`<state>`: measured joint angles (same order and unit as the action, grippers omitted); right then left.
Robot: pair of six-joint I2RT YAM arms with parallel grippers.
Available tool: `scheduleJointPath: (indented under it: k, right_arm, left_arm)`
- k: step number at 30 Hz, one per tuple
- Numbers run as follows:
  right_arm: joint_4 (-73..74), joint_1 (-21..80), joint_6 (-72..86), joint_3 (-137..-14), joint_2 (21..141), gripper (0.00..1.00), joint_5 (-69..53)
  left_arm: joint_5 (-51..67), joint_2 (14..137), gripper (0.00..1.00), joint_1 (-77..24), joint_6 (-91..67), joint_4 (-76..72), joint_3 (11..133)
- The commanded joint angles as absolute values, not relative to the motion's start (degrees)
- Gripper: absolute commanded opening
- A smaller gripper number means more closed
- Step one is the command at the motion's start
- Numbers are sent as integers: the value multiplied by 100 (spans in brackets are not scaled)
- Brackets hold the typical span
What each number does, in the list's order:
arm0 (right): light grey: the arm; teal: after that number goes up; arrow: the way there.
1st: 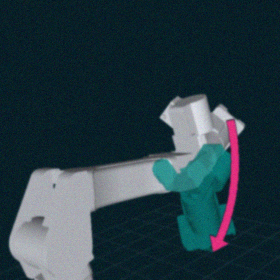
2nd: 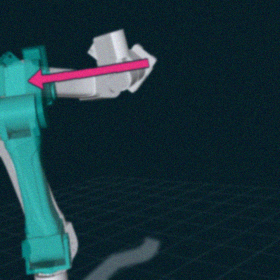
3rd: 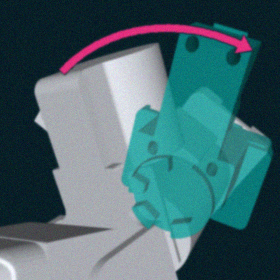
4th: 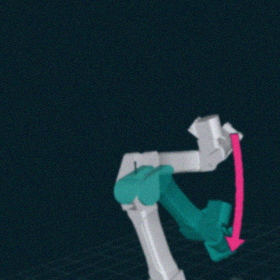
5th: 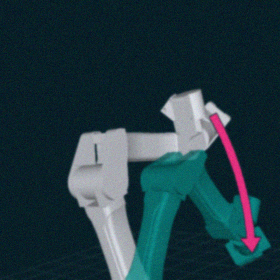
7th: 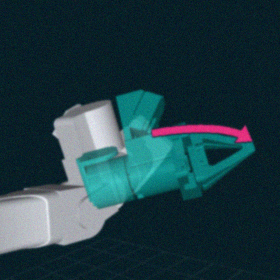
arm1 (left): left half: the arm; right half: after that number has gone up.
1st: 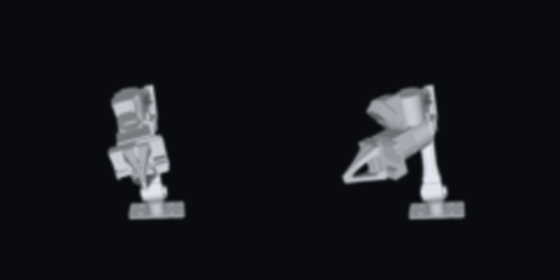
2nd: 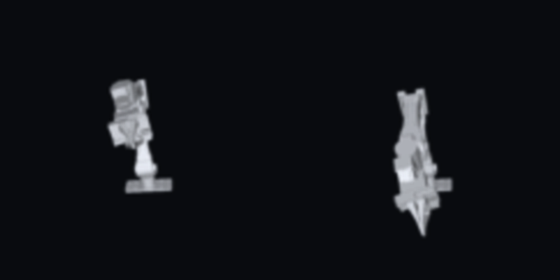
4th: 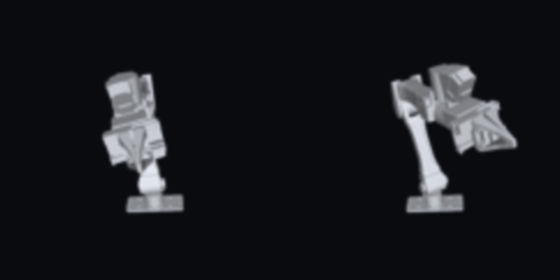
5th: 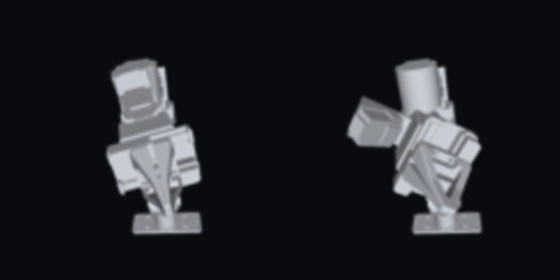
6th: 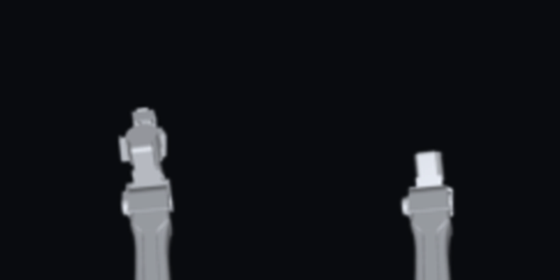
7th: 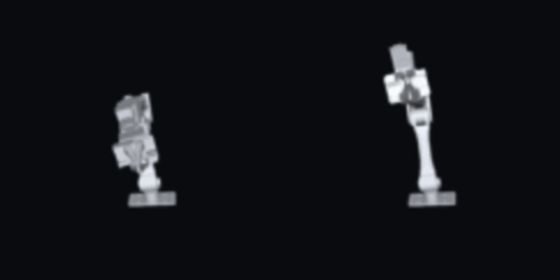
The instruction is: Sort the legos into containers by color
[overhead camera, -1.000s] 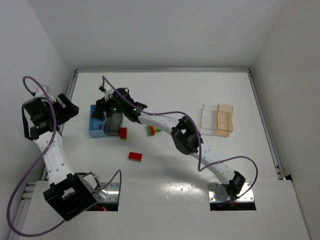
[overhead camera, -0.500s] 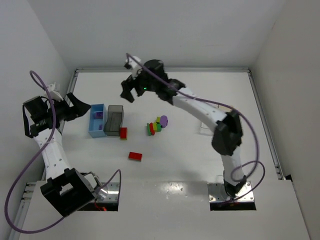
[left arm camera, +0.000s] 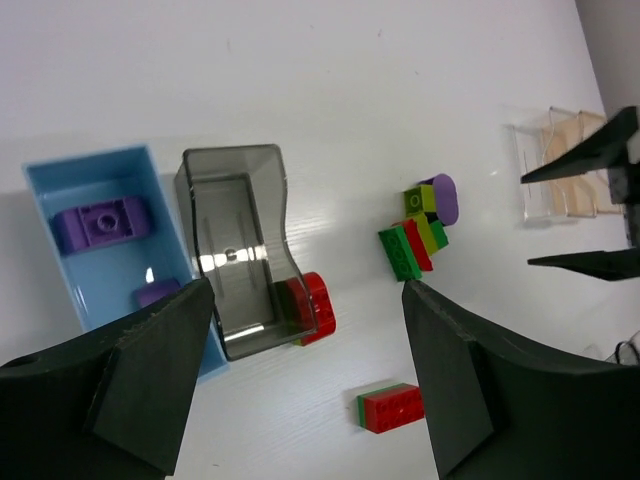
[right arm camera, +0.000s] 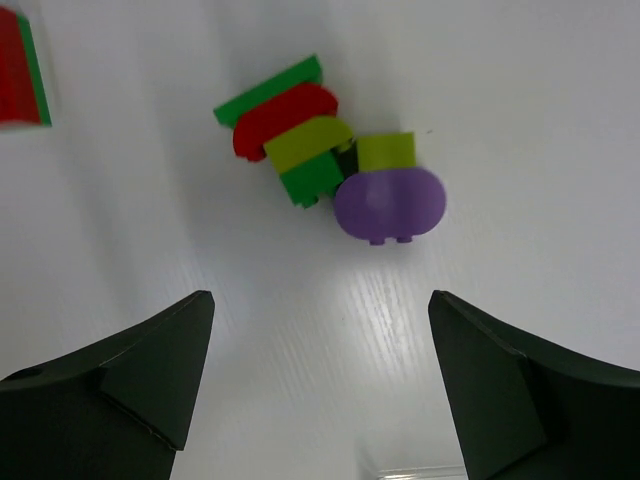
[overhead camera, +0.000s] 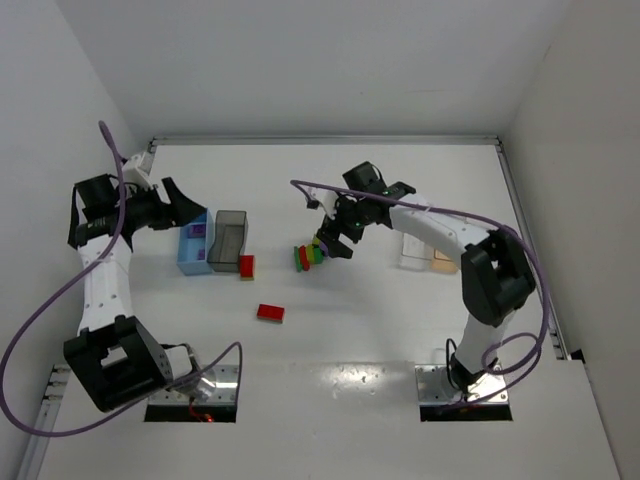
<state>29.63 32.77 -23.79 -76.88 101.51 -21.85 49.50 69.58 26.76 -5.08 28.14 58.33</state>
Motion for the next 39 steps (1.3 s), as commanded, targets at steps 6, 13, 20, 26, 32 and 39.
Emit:
scheduleJointPath:
  k: [6,13,20,26,32,39]
  right_arm:
    - [2918,2857,-3357,-7927,10819,88,-2373]
    - [2979,2795,-3480,-8323,11487,88,-2320]
    - [3049,2909,-3480,-8665,11970,91,-2312]
    - [2971,2962,-3261,-8938,12243,94,-2312]
    - [2971,3076,-3199,-9123,12489,94,-2259]
    - [2971,3190,-3146,-9176,12595,94,-2197]
  left_arm:
    - [4518,6873,82,1785,-202,2760,6460]
    - [4465,7057,82,1731,-308,2707,6513]
    - [4412,7110,82,1731,-360,2654,6513]
    - [4412,7163,82,1731,-413,2602,6513]
    - [4359,7216,82,1731,-413,2549,6407]
    - [4307,7216,82,1731,-413,2549,6302]
